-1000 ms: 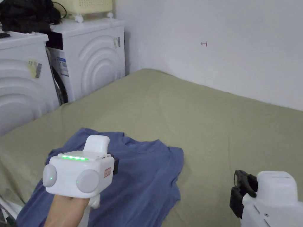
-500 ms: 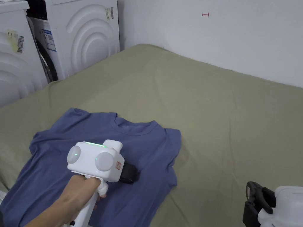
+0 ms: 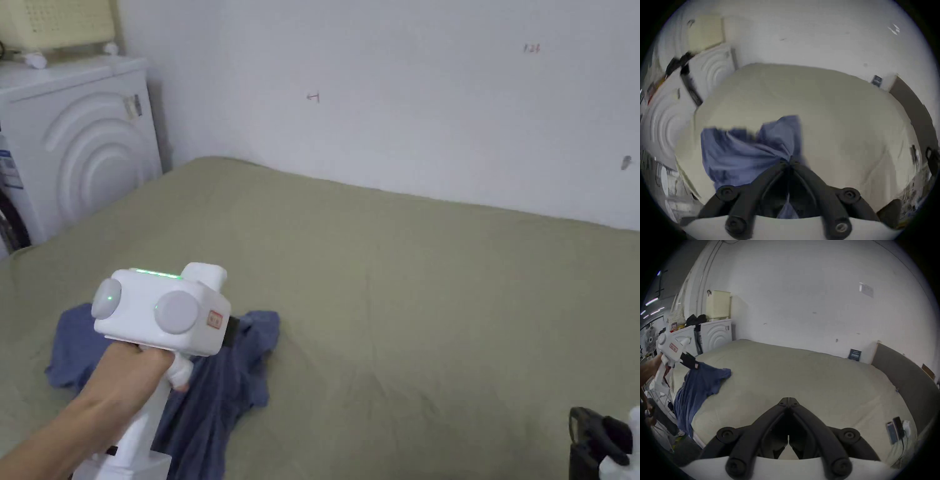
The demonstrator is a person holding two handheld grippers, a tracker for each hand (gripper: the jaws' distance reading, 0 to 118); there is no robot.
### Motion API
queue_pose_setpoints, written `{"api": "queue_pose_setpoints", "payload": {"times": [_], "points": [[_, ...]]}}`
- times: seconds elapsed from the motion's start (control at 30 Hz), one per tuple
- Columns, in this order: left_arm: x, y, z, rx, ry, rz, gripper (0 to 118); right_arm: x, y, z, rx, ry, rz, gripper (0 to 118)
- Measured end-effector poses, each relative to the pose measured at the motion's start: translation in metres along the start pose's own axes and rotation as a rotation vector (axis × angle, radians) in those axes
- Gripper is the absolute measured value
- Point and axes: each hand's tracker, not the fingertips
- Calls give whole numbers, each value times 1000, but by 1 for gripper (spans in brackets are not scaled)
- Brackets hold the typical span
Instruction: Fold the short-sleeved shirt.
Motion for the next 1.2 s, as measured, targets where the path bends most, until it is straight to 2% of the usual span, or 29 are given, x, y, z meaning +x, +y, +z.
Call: {"api": "queue_pose_setpoints", "payload": {"times": [0.07,0.2,0.33,0.43,0.57,0.73,0.77,0.8,0.83,0.87,0.9,0.93,0.97,1.1,1.13,1.17,1.2], "points": [[42,17,12,36,-73,-36,0,19,-2,16,9,-30,-23,0],[169,54,48,100,-232,-138,0,52,-6,42,21,-102,-51,0],[256,76,39,110,-388,-238,0,79,-13,55,22,-171,-74,0],[313,73,25,89,-501,-259,0,96,-17,57,13,-205,-105,0],[372,47,-21,-20,-558,-268,0,112,-27,50,-16,-231,-128,0],[390,1,-100,-153,-494,-253,3,121,-41,32,-73,-240,-135,0],[389,-9,-107,-165,-486,-242,18,123,-43,29,-80,-238,-136,0],[384,-13,-112,-161,-489,-226,76,124,-45,26,-86,-239,-136,0],[377,-15,-115,-161,-493,-212,114,125,-46,24,-90,-242,-136,0],[369,-17,-116,-159,-498,-193,117,125,-47,22,-91,-241,-139,0],[366,-21,-109,-159,-495,-187,111,125,-46,20,-96,-241,-144,0],[355,-20,-98,-63,-501,-147,111,125,-46,21,-96,-239,-154,0],[344,-20,-88,-88,-472,-149,111,124,-45,21,-88,-231,-162,0],[296,-24,-8,118,-402,-82,108,112,-37,31,-45,-218,-168,0],[280,-29,19,188,-354,-61,98,108,-35,34,-38,-219,-166,0],[261,-37,44,279,-322,-51,79,104,-33,38,-21,-210,-166,0],[247,-43,66,333,-276,-48,31,100,-32,42,-1,-201,-169,0]]}}
